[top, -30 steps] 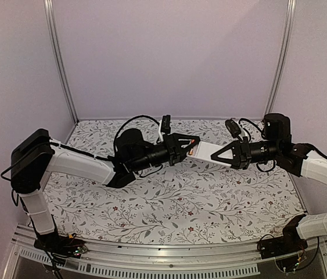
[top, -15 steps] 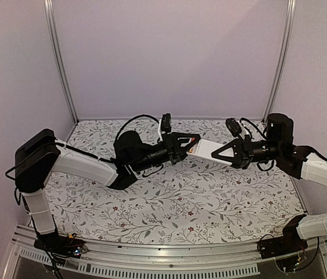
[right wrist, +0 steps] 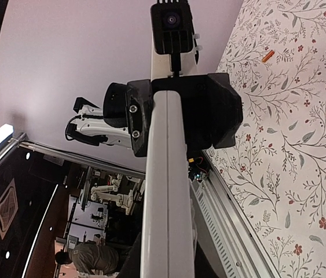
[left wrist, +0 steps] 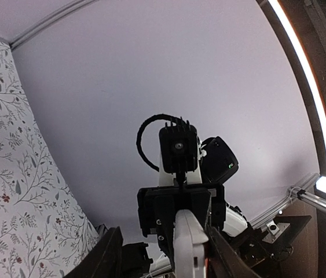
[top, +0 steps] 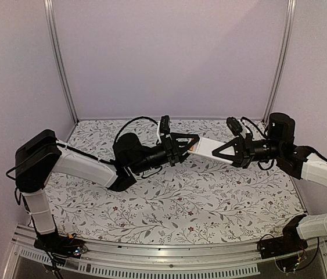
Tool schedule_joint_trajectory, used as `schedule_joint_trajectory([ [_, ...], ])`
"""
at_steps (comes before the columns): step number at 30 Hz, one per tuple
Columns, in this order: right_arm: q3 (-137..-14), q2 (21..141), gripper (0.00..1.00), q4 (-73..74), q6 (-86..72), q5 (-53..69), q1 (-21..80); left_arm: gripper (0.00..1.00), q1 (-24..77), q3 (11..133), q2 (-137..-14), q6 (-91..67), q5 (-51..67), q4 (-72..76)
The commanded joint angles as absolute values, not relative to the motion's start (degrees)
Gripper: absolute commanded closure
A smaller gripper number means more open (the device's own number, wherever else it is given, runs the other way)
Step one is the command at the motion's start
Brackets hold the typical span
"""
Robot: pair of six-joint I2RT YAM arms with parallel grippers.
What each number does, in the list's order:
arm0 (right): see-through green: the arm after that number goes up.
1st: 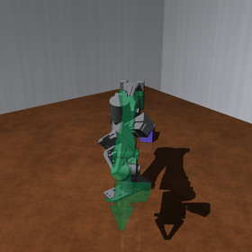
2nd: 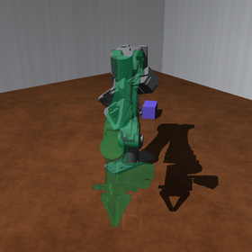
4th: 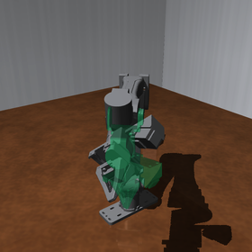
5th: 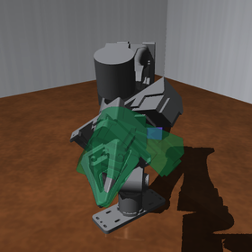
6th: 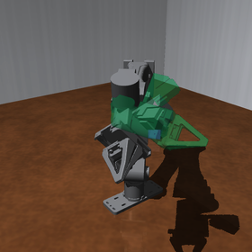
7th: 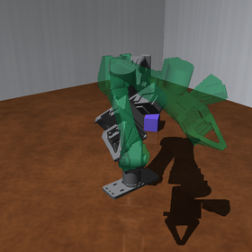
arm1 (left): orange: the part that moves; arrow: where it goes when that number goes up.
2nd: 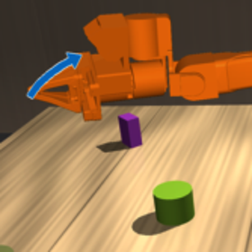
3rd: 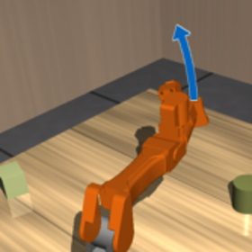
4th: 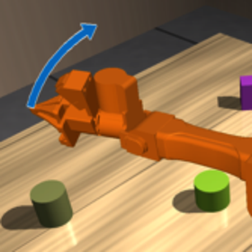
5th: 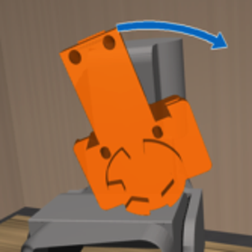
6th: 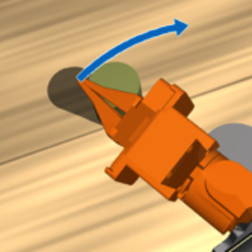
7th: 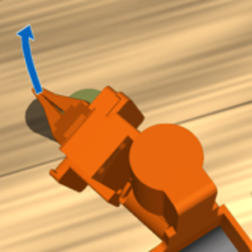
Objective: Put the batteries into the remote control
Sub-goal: Load the battery into the battery compartment.
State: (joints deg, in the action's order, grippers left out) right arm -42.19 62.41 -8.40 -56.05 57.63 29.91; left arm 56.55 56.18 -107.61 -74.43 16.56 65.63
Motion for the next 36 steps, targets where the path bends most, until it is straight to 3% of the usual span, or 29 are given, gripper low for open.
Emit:
schedule_joint_trajectory([
  [1, -43.51, 59.29, 1.00, -24.03, -53.71, 57.58, 28.42, 0.50, 55.59, 53.77, -108.19, -69.95, 18.26, 51.45],
  [10, -41.04, 61.96, 1.00, -14.55, -47.38, 56.15, 28.44, 0.29, 54.89, 60.23, -97.93, -54.54, 17.77, 37.85],
  [17, -40.52, 63.61, 1.00, -7.68, -41.21, 55.68, 28.43, 0.01, 53.87, 63.32, -88.80, -39.87, 17.38, 24.24],
  [25, -41.96, 63.15, 1.00, -2.09, -34.88, 57.05, 29.02, 0.02, 53.44, 70.24, -87.26, -25.91, 19.91, -0.82],
  [36, -45.28, 63.61, 1.00, 6.52, -26.22, 57.19, 30.86, 0.37, 55.02, 74.80, -92.20, -24.84, 21.54, -10.46],
])
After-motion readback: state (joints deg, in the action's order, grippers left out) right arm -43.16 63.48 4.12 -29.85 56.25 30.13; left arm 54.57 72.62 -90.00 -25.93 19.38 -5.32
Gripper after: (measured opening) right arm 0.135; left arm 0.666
